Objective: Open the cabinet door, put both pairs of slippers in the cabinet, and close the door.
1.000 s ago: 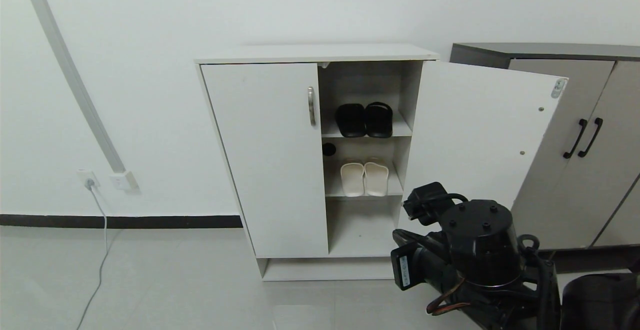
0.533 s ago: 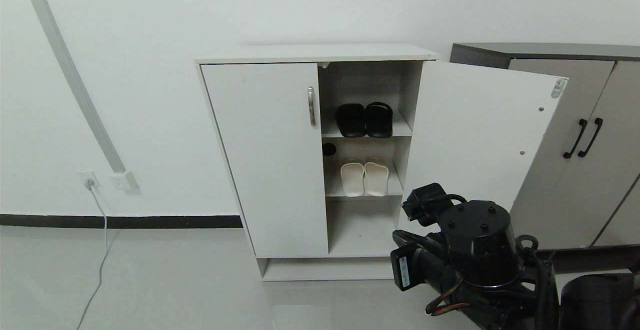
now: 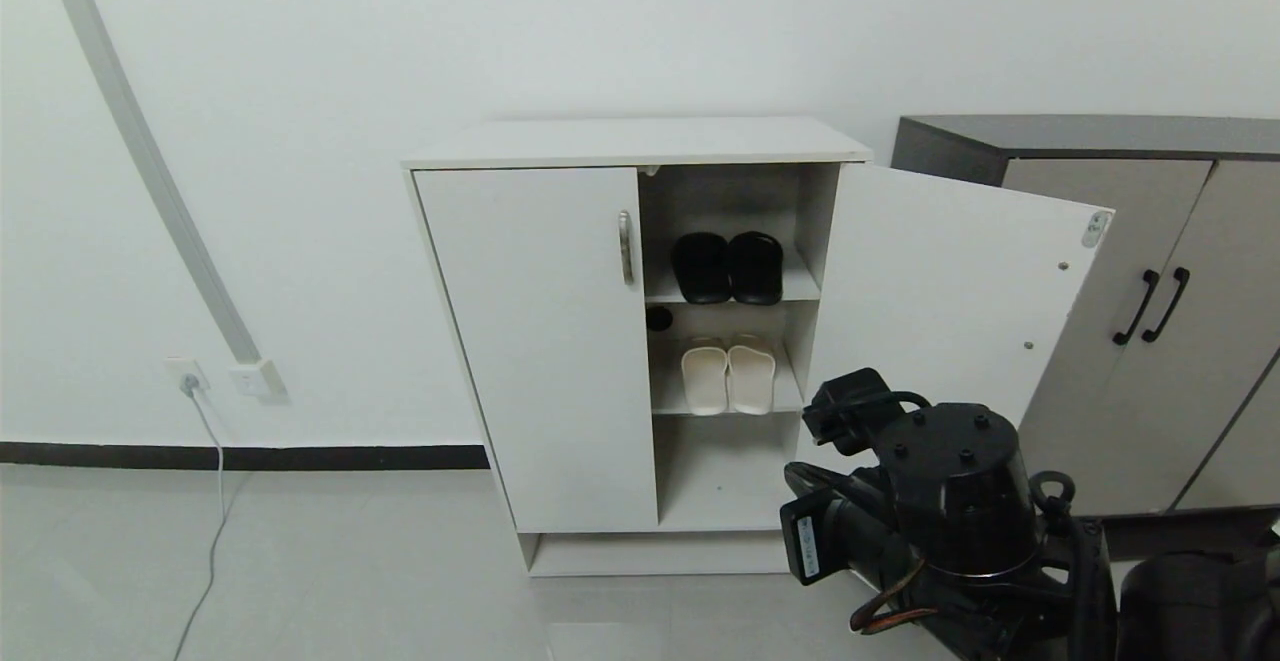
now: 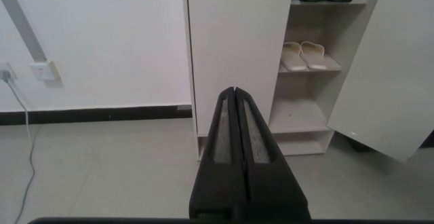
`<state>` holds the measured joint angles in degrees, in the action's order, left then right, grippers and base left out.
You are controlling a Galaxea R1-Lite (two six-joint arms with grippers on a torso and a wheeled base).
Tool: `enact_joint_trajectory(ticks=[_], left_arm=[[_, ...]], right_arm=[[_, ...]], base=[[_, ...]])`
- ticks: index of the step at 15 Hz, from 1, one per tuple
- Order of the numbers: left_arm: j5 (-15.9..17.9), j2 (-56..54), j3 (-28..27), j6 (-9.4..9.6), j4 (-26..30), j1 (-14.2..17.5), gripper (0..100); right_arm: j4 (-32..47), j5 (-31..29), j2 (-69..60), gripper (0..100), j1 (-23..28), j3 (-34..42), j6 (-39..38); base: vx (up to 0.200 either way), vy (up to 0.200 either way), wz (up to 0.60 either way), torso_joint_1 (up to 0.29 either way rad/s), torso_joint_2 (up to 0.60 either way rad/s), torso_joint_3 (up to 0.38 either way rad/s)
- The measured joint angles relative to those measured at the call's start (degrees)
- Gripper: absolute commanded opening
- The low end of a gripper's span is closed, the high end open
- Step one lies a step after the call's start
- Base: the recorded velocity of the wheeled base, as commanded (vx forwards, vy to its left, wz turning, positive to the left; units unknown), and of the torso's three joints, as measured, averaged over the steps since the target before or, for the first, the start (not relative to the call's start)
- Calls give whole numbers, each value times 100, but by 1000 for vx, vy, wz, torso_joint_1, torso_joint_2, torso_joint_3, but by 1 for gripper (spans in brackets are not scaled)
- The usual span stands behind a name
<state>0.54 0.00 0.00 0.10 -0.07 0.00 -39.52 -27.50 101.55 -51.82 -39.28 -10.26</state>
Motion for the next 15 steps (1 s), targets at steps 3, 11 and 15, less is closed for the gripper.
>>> enact_joint_trajectory(ticks=[3, 11, 15], left_arm=[[0, 0, 0, 0, 0, 0, 0], [0, 0, 0, 0, 2, 0, 0], [0, 0, 0, 0, 0, 0, 0]], right_arm=[[-5, 0, 10, 0, 6, 20, 15], [-7, 0, 74, 0, 0, 41, 12], [-9, 0, 77, 0, 0, 61, 15]], base=[[0, 0, 0, 107, -458, -349], [0, 0, 0, 160, -484, -324], [0, 0, 0, 199, -516, -316]])
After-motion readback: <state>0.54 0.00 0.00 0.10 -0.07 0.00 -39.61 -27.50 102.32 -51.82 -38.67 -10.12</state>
